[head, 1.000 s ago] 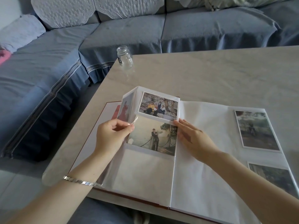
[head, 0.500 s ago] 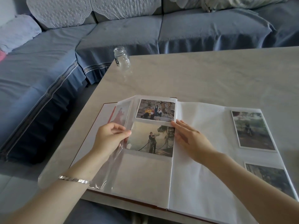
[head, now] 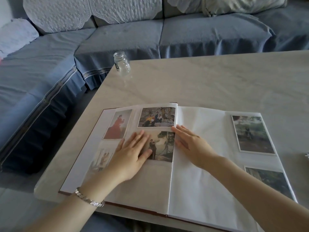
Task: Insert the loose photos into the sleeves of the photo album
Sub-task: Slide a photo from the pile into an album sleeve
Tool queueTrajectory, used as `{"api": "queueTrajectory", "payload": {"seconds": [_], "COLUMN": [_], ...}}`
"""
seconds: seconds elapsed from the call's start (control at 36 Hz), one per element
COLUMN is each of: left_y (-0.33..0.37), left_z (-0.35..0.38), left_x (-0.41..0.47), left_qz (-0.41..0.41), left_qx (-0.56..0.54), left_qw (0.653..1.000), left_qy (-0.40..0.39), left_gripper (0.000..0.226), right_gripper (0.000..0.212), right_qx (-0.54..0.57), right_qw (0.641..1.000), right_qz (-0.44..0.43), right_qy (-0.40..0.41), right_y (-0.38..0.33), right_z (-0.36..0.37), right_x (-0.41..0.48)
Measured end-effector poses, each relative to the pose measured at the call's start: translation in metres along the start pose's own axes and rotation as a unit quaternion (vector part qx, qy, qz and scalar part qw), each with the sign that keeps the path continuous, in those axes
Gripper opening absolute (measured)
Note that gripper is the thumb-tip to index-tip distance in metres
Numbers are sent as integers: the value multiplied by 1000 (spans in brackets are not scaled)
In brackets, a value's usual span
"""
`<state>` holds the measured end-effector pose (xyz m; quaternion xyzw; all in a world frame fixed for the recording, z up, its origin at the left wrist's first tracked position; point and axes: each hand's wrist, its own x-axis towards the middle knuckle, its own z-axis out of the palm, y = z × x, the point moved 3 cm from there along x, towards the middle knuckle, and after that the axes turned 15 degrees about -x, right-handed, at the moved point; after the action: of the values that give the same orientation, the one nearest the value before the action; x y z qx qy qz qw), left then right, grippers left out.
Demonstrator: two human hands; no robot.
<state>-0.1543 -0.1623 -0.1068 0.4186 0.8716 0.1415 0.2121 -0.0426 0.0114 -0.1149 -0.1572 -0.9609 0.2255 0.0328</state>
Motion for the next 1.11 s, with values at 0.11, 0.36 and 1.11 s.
{"api": "queueTrajectory", "payload": {"seconds": [0.11, 0.36, 1.11], "left_y": [17, 113, 215], "left_z": [-9, -4, 52], "left_x": [0, 17, 37], "left_qz": [-48, 107, 126], "left_qx": [0, -202, -309], "left_qw": [996, 961, 942], "left_qy": [80, 155, -19], "left_gripper": [56, 22, 24], "right_gripper": [44, 28, 18], "right_qx": [-1, -105, -262], "right_qw": [1000, 972, 889], "right_qz": [-6, 170, 354], "right_qy": [-2, 125, 128], "right_y": [1, 88, 163], "right_z": [-8, -62, -106], "right_x": [-10, -104, -216]}}
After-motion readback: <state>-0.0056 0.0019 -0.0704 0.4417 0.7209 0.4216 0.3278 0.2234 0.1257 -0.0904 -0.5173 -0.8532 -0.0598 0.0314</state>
